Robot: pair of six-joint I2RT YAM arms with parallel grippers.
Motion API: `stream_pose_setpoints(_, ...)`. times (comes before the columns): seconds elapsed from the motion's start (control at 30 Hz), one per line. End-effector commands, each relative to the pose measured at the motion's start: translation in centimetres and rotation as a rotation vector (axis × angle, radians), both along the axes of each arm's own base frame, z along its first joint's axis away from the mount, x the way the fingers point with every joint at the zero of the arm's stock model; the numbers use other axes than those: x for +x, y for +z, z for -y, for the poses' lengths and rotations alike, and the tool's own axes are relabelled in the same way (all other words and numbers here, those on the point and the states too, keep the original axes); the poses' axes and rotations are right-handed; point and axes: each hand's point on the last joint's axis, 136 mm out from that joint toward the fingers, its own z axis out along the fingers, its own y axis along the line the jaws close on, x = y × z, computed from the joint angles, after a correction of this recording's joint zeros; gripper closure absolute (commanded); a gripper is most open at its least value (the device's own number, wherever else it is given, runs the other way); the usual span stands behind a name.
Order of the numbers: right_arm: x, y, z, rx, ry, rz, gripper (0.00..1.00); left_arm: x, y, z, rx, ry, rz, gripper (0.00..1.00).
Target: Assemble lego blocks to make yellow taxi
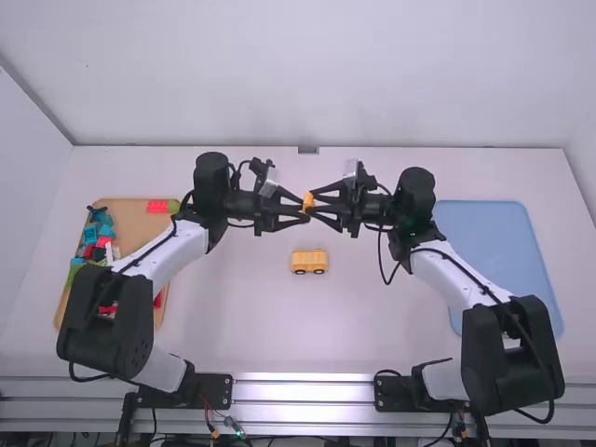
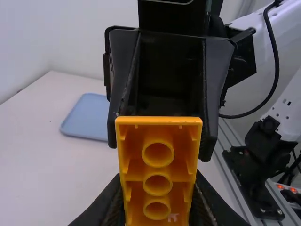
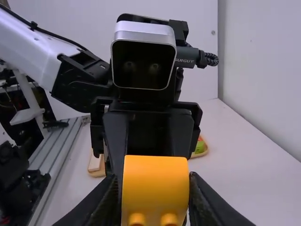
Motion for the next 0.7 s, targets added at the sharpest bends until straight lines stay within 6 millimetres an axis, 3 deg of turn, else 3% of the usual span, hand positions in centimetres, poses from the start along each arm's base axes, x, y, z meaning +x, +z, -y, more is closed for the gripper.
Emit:
stream_pose_setpoints(0.0,-0.44,1.83,-0.23,0.014,0.022,0.052,0.63,-0.29,-0.34,0.33,0.001,-0.013,-0.005,0.98)
stream_pose_setpoints(0.23,-1.08,1.84,-0.98,0.015,0.047,0.054,0.63,-0.31,-0.37,0.33,0.001,-0.015,0.011,0.98)
stream_pose_setpoints(0.53,-0.75,1.83,-0.45,0.014,0.037,0.053,0.78,-0.32,-0.49,0.31,0.004,-0.014,0.003,0.97)
stream_pose_setpoints(0.57,-0.72,1.83,-0.42,0.014,0.035,0.053,0.78,-0.3,-0.47,0.28,0.003,-0.014,0.004,0.9)
stream_pose_setpoints(0.6,-0.71,1.82,-0.41,0.014,0.035,0.052,0.79,-0.21,-0.46,0.18,0.003,-0.01,0.006,0.73)
stream_pose_setpoints(0.63,-0.71,1.83,-0.41,0.014,0.035,0.052,0.8,-0.21,-0.46,0.16,0.003,-0.01,0.006,0.45)
stream_pose_setpoints(0.67,-0.66,1.83,-0.42,0.014,0.032,0.053,0.81,-0.31,-0.47,0.32,0.003,-0.014,0.006,0.01)
